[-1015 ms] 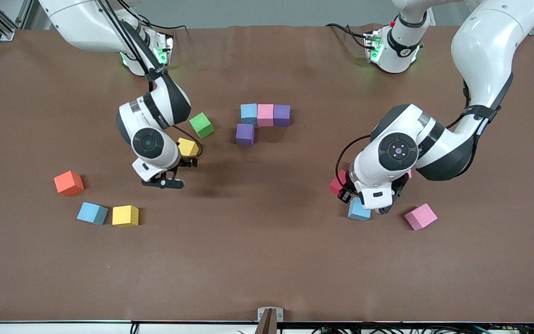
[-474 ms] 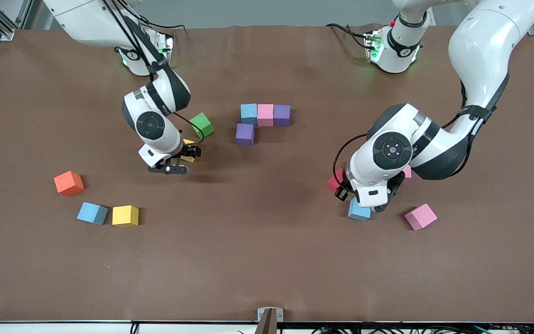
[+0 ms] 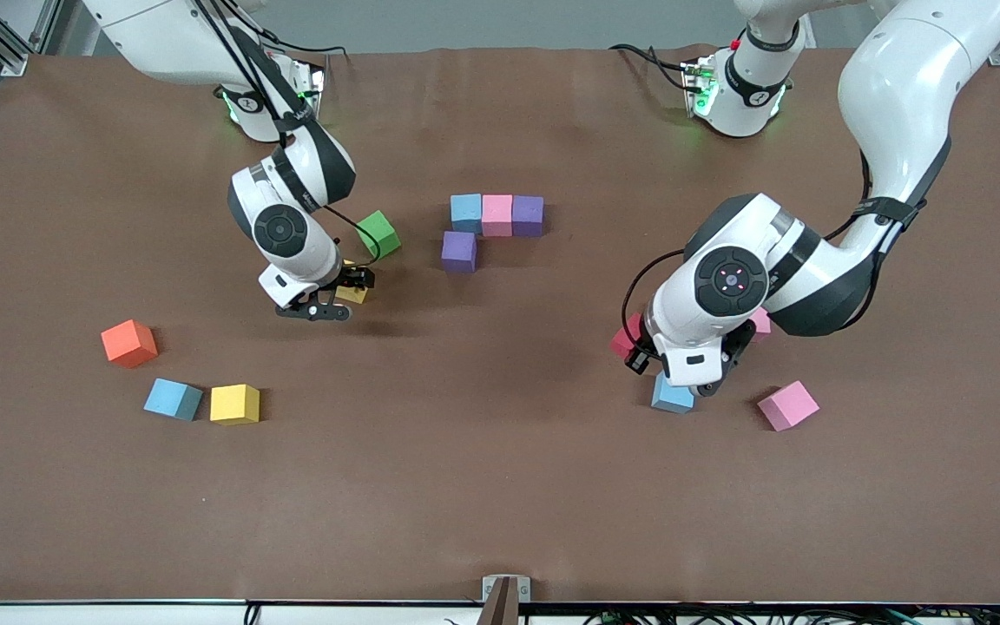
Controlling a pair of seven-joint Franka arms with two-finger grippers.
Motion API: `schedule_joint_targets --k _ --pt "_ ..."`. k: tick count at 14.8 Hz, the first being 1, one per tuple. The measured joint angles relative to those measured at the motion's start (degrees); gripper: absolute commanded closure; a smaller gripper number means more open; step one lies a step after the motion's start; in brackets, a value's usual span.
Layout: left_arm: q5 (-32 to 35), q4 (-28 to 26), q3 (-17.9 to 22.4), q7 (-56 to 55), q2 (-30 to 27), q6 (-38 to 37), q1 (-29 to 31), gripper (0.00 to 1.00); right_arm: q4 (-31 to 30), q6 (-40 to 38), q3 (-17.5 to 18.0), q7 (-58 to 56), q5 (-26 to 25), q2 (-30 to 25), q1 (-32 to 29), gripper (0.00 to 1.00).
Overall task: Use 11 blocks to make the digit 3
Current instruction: 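Grasp the yellow cube with the right gripper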
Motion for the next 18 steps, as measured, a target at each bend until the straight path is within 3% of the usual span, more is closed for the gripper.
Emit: schedule_joint_targets --k 5,7,11,13,15,18 --pt "0.00 -0.01 0.00 0.75 0.17 0.00 -0.04 0.56 -0.41 0.17 0.19 0.00 1.29 0.00 0.00 0.01" --pt "0.00 -0.01 0.00 0.76 0.18 0.00 -0.04 0.56 -0.56 0.24 0.23 0.00 1.34 0.00 0.00 0.13" --pt "0.00 -0.03 0.00 0.76 0.19 0.00 -0.04 0.56 -0.67 0.44 0.30 0.00 1.41 0.00 0.00 0.51" --pt "0.00 -0.03 0.00 0.75 0.21 0.00 -0.04 0.56 -0.63 0.44 0.31 0.00 1.85 -0.10 0.00 0.63" --pt "0.00 -0.03 0.00 0.75 0.32 0.00 -0.04 0.56 -0.61 0.40 0.31 0.00 1.97 -0.16 0.00 0.70" --pt "0.00 -0.03 0.01 0.75 0.57 0.00 -0.04 0.56 -0.24 0.60 0.34 0.01 2.05 -0.27 0.00 0.70"
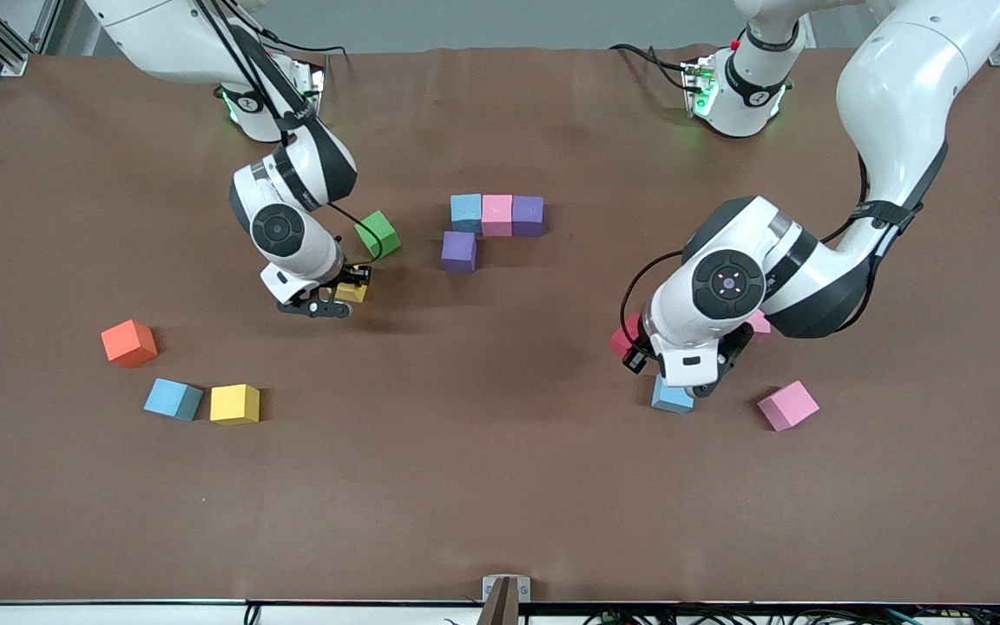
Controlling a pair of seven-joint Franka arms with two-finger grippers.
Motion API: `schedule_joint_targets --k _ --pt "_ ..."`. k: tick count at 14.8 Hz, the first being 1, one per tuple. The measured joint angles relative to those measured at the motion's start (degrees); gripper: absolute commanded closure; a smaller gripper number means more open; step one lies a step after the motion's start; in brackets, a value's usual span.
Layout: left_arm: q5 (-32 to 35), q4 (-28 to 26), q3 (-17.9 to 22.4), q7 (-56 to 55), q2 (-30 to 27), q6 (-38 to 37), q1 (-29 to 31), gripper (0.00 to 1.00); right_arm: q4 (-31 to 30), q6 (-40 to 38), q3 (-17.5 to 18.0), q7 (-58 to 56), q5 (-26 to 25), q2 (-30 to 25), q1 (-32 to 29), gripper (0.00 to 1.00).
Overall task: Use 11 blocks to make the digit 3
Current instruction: 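Grasp the yellow cube with the right gripper, then carry the yellow cube with the right gripper below the purple cube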
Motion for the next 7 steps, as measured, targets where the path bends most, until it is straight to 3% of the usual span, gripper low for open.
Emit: schedule_joint_targets --k 3,7 --pt "0.00 0.03 0.04 0.00 0.05 0.00 0.09 0.56 3.38 -0.58 0.03 0.00 0.08 -0.02 0.00 0.71" --pt "0.00 0.12 0.09 0.00 0.05 0.00 0.45 0.56 17.50 -8.21 0.66 -0.38 0.40 0.76 0.88 0.73"
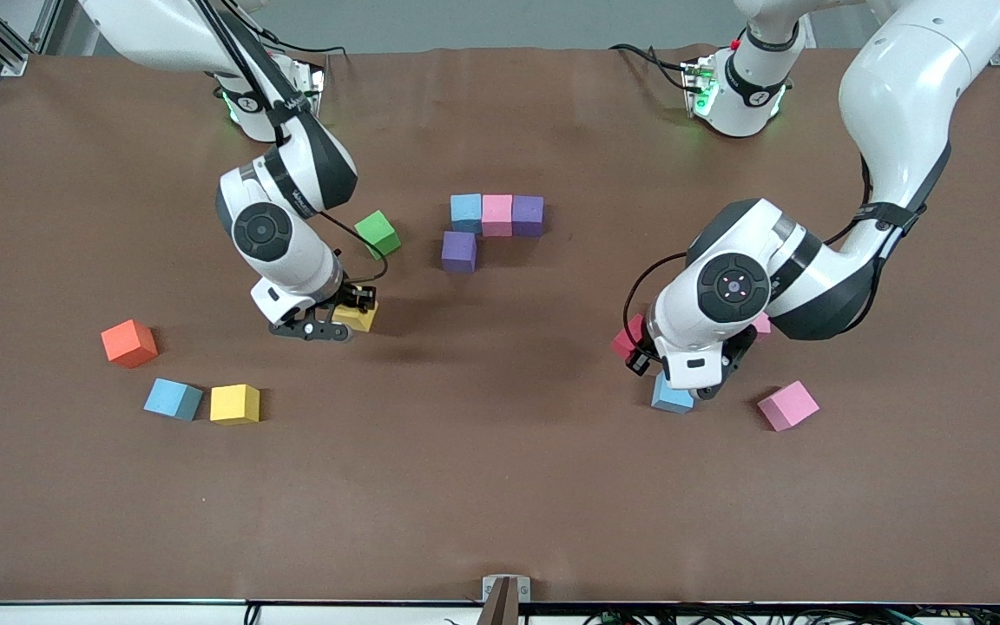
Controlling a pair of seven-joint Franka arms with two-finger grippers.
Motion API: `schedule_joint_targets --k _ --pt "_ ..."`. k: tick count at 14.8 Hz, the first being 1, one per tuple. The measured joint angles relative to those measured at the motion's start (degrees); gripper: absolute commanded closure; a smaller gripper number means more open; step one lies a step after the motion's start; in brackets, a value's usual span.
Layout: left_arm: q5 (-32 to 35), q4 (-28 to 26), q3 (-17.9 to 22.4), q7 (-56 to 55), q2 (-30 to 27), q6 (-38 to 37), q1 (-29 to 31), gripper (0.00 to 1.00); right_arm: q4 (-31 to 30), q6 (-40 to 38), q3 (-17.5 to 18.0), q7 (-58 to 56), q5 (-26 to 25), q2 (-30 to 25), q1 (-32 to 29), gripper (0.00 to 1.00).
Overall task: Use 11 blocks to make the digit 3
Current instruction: 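Carry the yellow cube with the right gripper below the purple cube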
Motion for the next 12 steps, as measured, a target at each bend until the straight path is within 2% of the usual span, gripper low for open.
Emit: schedule_joint_targets --k 2,5,8,12 --pt "0.00 0.01 0.02 0.00 0.00 0.00 0.01 0.56 7.31 -2.13 0.25 -0.03 0.14 2.84 2.34 0.73" --pt "0.00 0.01 0.03 0.00 0.00 0.00 -0.01 0.56 13.36 -2.43 0.14 0.15 0.38 9.48 6.96 0.73" --pt "0.00 -0.01 0.03 0.00 0.01 0.00 -0.02 0.56 15.49 -2.33 -1.14 0.88 1.54 14.82 10.56 0.73" --pt "0.00 -0.06 0.03 0.00 0.12 0.00 -0.13 0.56 16.19 -2.84 -1.95 0.94 1.92 17.39 13.67 0.73"
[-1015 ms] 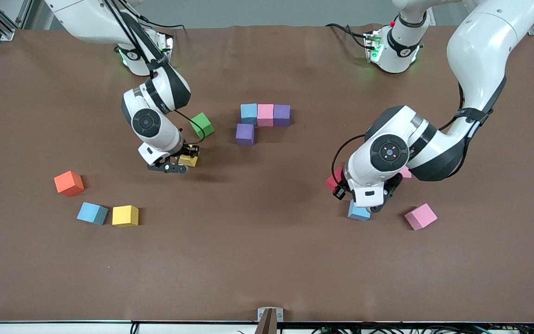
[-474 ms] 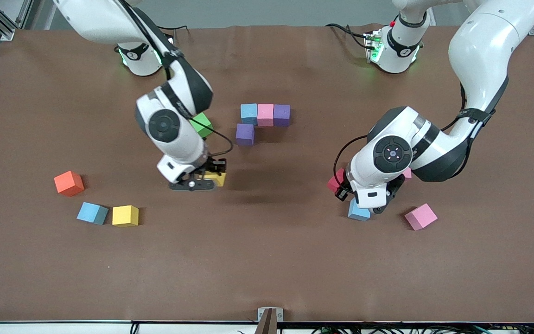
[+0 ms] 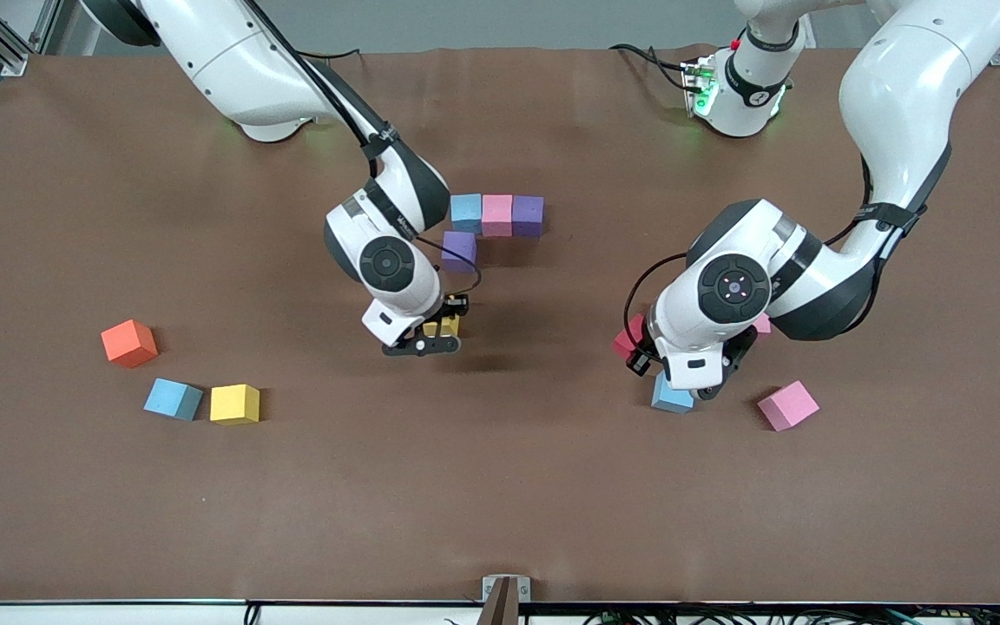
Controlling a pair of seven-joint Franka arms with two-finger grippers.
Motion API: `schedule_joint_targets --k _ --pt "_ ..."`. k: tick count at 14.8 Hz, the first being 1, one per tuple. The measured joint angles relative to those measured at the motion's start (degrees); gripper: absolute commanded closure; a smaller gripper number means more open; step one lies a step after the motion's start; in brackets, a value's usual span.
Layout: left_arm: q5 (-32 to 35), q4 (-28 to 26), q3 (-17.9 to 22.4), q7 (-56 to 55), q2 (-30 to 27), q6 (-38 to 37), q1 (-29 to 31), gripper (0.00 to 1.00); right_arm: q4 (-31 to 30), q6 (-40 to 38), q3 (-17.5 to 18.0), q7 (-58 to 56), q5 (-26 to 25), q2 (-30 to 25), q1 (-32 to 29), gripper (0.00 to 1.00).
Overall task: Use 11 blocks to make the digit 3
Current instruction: 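Carry the yellow cube with the right gripper below the purple cube, then lower the yellow cube below the purple cube and open the right gripper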
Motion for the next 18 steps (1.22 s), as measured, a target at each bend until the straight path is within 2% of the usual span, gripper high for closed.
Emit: schedule_joint_targets --k 9,18 --pt "0.00 -0.05 0.00 0.38 0.47 0.00 -0.17 0.56 0.25 -5.36 -0.12 1.34 0.40 0.02 2.85 0.73" --pt "0.00 -0.18 0.00 1.11 0.65 -0.01 -0.19 0.56 -0.09 -6.16 -0.13 4.76 0.42 0.04 4.96 0.73"
